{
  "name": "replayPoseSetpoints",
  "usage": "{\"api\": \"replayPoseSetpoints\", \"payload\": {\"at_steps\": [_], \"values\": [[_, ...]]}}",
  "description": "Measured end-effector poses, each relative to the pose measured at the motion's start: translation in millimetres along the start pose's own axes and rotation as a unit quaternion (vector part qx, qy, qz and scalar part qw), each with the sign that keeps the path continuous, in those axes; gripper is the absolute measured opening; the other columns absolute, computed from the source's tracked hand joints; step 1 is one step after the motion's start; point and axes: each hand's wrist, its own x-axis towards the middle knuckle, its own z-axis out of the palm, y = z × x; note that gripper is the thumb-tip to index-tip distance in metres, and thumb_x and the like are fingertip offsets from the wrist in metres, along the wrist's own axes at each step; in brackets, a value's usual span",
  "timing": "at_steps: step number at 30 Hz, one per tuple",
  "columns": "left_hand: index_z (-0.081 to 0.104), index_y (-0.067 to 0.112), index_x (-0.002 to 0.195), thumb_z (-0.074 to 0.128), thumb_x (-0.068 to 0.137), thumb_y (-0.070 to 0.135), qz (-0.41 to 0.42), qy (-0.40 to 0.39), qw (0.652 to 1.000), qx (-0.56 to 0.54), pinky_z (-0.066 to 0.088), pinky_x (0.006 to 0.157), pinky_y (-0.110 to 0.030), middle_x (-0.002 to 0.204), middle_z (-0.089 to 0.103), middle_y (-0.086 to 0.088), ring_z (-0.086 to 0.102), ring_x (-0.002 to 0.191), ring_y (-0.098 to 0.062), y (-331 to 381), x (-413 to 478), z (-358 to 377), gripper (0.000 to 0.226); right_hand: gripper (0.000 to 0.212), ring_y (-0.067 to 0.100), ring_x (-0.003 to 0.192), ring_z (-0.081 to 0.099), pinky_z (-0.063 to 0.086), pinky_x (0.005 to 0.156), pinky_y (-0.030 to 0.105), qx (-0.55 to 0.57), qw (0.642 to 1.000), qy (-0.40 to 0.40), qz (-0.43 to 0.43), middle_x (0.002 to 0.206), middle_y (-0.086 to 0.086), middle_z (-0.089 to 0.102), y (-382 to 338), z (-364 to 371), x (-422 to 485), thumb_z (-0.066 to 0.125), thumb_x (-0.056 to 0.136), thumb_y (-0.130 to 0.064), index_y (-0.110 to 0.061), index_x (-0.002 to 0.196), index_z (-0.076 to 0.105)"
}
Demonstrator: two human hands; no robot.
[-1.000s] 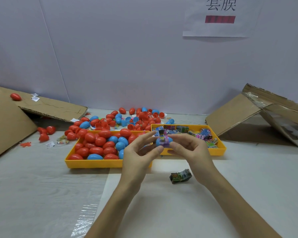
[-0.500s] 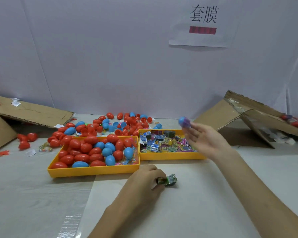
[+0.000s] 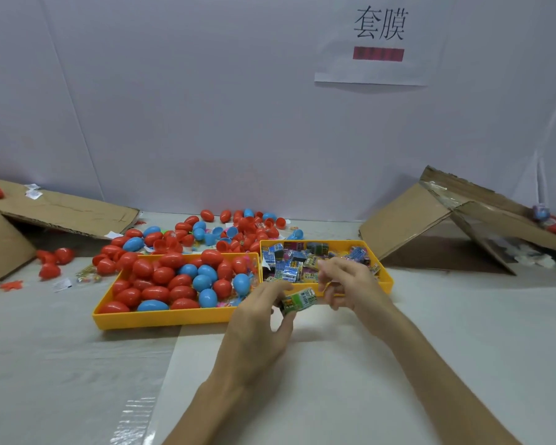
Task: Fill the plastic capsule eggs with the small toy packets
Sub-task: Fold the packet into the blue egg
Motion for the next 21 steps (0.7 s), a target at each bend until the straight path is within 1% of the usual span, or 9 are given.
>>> {"api": "replayPoseSetpoints", "payload": {"at_steps": [1,3,6,8,10,14,21], "values": [[0.066,0.017,0.117,0.080,0.079,0.004,-0.008,0.012,1.000,0.003,0.052,0.074,-0.021,0.100,0.068,0.005,0.059,0.085,-0.006,0.1,0.3,-0.7,0.042,0.030,0.017,0.057,0.060,0.047,0.050,0.025,-0.016,1.000,-0.025,-0.004,0.071,0.003,0.063,2.5,7.8,-5.1,0.074,0.086,-0.045,-0.022,0.070,0.066],[0.065,0.018,0.115,0.081,0.080,0.005,-0.014,0.023,1.000,0.004,0.052,0.073,-0.021,0.098,0.067,0.006,0.058,0.086,-0.006,-0.2,0.3,-1.2,0.041,0.026,0.018,0.063,0.066,0.050,0.053,0.025,-0.043,0.998,-0.037,-0.020,0.069,0.000,0.064,5.1,18.0,-10.4,0.079,0.085,-0.039,-0.022,0.072,0.064],[0.065,0.018,0.111,0.082,0.079,0.006,-0.012,0.026,1.000,0.003,0.052,0.072,-0.022,0.097,0.068,0.006,0.059,0.085,-0.007,0.4,0.5,-1.3,0.039,0.026,0.018,0.061,0.068,0.053,0.055,0.026,-0.081,0.996,-0.007,-0.047,0.067,0.000,0.066,9.2,23.6,-12.9,0.083,0.082,-0.022,-0.013,0.076,0.060],[0.065,0.017,0.109,0.083,0.078,0.006,-0.011,0.026,1.000,0.005,0.052,0.072,-0.022,0.096,0.068,0.006,0.060,0.084,-0.007,1.1,1.3,-1.0,0.037,0.024,0.019,0.060,0.068,0.054,0.057,0.026,-0.069,0.996,0.006,-0.048,0.067,0.004,0.068,11.5,23.2,-13.8,0.083,0.081,-0.015,-0.008,0.078,0.061],[0.065,0.017,0.107,0.083,0.078,0.006,-0.013,0.023,1.000,0.004,0.053,0.072,-0.022,0.096,0.068,0.006,0.061,0.083,-0.007,1.8,1.5,-0.8,0.035,0.021,0.021,0.061,0.070,0.055,0.058,0.026,-0.059,0.997,0.011,-0.044,0.068,0.007,0.070,11.9,21.6,-14.7,0.083,0.081,-0.014,-0.007,0.078,0.064],[0.066,0.015,0.103,0.081,0.079,0.004,-0.015,0.014,1.000,0.000,0.053,0.072,-0.023,0.094,0.068,0.006,0.062,0.081,-0.007,2.5,1.3,-0.9,0.030,0.017,0.023,0.064,0.073,0.056,0.059,0.025,-0.067,0.997,0.016,-0.037,0.069,0.008,0.073,11.0,20.3,-14.4,0.083,0.082,-0.015,-0.007,0.079,0.069],[0.067,0.013,0.100,0.080,0.080,0.004,-0.020,0.017,1.000,-0.006,0.053,0.072,-0.024,0.092,0.068,0.005,0.063,0.081,-0.011,3.7,2.7,-2.4,0.026,0.009,0.024,0.067,0.074,0.057,0.060,0.025,-0.068,0.997,0.018,-0.041,0.070,0.009,0.074,7.0,17.6,-15.7,0.079,0.086,-0.015,-0.011,0.079,0.075]]}}
